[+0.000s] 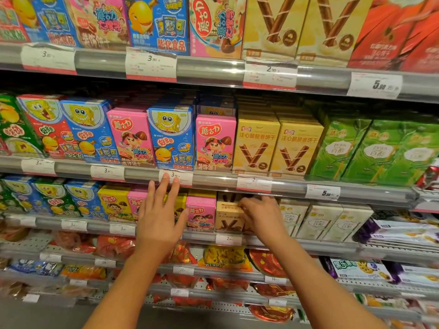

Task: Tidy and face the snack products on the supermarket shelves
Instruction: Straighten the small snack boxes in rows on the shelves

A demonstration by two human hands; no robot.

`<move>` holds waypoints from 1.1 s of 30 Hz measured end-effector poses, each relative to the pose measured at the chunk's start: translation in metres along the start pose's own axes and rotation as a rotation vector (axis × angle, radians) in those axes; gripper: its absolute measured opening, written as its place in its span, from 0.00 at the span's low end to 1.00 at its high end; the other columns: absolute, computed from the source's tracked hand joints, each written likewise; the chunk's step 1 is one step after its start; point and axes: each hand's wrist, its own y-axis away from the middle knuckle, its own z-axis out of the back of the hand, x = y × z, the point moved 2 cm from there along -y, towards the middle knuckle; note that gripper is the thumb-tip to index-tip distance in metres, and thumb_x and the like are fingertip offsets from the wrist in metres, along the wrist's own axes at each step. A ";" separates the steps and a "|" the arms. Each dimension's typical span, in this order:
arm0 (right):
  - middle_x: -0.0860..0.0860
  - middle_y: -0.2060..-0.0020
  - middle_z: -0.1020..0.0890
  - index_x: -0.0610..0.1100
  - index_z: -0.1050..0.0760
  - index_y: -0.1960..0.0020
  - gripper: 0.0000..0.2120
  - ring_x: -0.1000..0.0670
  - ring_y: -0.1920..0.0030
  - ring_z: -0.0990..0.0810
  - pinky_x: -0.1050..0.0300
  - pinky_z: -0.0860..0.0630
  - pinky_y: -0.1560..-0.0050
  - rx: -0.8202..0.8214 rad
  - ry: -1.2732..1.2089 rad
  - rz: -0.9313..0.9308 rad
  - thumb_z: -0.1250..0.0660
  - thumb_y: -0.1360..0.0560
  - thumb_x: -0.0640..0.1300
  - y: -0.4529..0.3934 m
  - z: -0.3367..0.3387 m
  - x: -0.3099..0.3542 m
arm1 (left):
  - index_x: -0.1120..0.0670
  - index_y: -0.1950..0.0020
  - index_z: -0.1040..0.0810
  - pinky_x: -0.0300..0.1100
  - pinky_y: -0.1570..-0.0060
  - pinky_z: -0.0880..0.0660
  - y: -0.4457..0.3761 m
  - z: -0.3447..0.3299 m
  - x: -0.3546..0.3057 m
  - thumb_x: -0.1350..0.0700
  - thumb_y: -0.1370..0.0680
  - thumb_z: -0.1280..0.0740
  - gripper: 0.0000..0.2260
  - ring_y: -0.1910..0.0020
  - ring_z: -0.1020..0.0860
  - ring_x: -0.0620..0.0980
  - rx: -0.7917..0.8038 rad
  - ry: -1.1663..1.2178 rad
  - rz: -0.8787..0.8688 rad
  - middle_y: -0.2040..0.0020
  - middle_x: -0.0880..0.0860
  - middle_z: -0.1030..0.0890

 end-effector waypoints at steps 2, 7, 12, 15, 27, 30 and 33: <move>0.54 0.45 0.15 0.53 0.21 0.40 0.11 0.45 0.49 0.22 0.48 0.29 0.44 0.022 0.036 -0.022 0.32 0.22 0.49 -0.002 -0.003 0.003 | 0.42 0.18 0.55 0.63 0.25 0.45 0.000 0.000 0.000 0.34 0.20 0.51 0.33 0.18 0.60 0.53 0.000 0.013 -0.003 0.17 0.44 0.59; 0.47 0.35 0.22 0.51 0.26 0.30 0.23 0.40 0.34 0.27 0.40 0.30 0.33 0.078 0.171 -0.035 0.32 0.25 0.48 0.003 -0.008 0.008 | 0.42 0.18 0.54 0.64 0.25 0.45 0.000 0.002 -0.001 0.34 0.20 0.51 0.32 0.18 0.59 0.53 0.008 0.006 0.004 0.17 0.44 0.58; 0.48 0.30 0.27 0.50 0.33 0.25 0.27 0.42 0.29 0.31 0.43 0.33 0.28 0.071 0.065 0.020 0.34 0.24 0.47 0.018 -0.003 0.011 | 0.42 0.18 0.53 0.63 0.25 0.44 -0.001 0.002 -0.001 0.35 0.20 0.50 0.32 0.18 0.59 0.53 0.006 -0.013 0.017 0.17 0.44 0.58; 0.49 0.34 0.22 0.47 0.24 0.32 0.21 0.45 0.35 0.24 0.46 0.23 0.38 -0.109 -0.085 0.123 0.33 0.24 0.43 0.032 0.011 0.012 | 0.42 0.17 0.52 0.63 0.24 0.43 -0.001 0.003 -0.002 0.35 0.20 0.50 0.32 0.18 0.59 0.53 0.002 -0.006 0.021 0.17 0.44 0.57; 0.47 0.24 0.30 0.46 0.27 0.26 0.32 0.44 0.24 0.33 0.38 0.40 0.25 -0.166 0.041 0.093 0.28 0.30 0.45 0.039 0.031 0.007 | 0.40 0.18 0.57 0.62 0.24 0.42 0.003 0.011 -0.010 0.36 0.18 0.50 0.30 0.19 0.62 0.51 0.013 -0.023 0.042 0.19 0.40 0.62; 0.46 0.25 0.29 0.46 0.26 0.28 0.37 0.43 0.24 0.32 0.35 0.41 0.27 -0.174 0.025 0.066 0.22 0.36 0.44 0.038 0.029 0.009 | 0.39 0.18 0.56 0.60 0.23 0.42 0.004 0.017 -0.004 0.34 0.20 0.54 0.31 0.19 0.62 0.49 -0.006 -0.038 0.038 0.18 0.41 0.61; 0.46 0.26 0.28 0.46 0.26 0.27 0.39 0.43 0.25 0.32 0.30 0.36 0.29 -0.177 -0.021 0.016 0.21 0.37 0.43 0.037 0.028 0.016 | 0.39 0.18 0.57 0.57 0.22 0.43 0.009 0.025 0.013 0.34 0.20 0.52 0.32 0.19 0.62 0.48 -0.037 -0.032 0.090 0.18 0.43 0.60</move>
